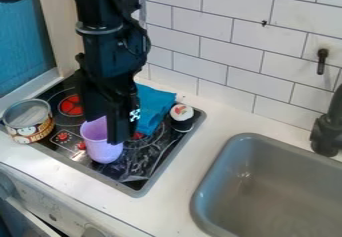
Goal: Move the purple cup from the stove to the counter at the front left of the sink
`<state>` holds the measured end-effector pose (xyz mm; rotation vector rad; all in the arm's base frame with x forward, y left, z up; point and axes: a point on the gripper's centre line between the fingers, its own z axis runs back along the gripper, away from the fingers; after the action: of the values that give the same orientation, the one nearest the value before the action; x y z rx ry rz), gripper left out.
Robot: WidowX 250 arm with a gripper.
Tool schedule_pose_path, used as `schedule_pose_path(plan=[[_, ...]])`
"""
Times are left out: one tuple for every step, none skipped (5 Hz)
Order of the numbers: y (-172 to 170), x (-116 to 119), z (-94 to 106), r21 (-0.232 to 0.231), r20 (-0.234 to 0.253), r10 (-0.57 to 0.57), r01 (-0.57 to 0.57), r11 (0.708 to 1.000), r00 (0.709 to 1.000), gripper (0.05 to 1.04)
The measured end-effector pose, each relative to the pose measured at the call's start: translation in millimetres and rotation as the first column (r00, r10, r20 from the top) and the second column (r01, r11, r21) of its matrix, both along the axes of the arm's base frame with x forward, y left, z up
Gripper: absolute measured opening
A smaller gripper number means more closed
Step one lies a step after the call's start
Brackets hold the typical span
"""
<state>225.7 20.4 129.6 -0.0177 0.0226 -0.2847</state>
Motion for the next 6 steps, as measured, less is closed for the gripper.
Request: schedule_pose_path(plan=[[0.4,-1.6,-5.2,-0.001,-0.023,0.001,-0.001,1.000,1.000,1.008],[5.6,6.3,-17.2,0.006,-0.028,0.010,-0.009,1.000,1.000,1.008],[11.6,11.4,-24.8,0.027,-0.024,0.032,-0.031,0.999,0.999,1.008],[14.5,21.1,-33.7,0.036,-0.023,0.038,-0.037,0.999,0.999,1.008],[23.5,25.2,-43.0,0.035,-0.047,0.080,-0.079,0.996,0.996,1.008],[26.7,32.5,-49.5,0.035,-0.054,0.087,-0.086,0.996,0.995,1.008]])
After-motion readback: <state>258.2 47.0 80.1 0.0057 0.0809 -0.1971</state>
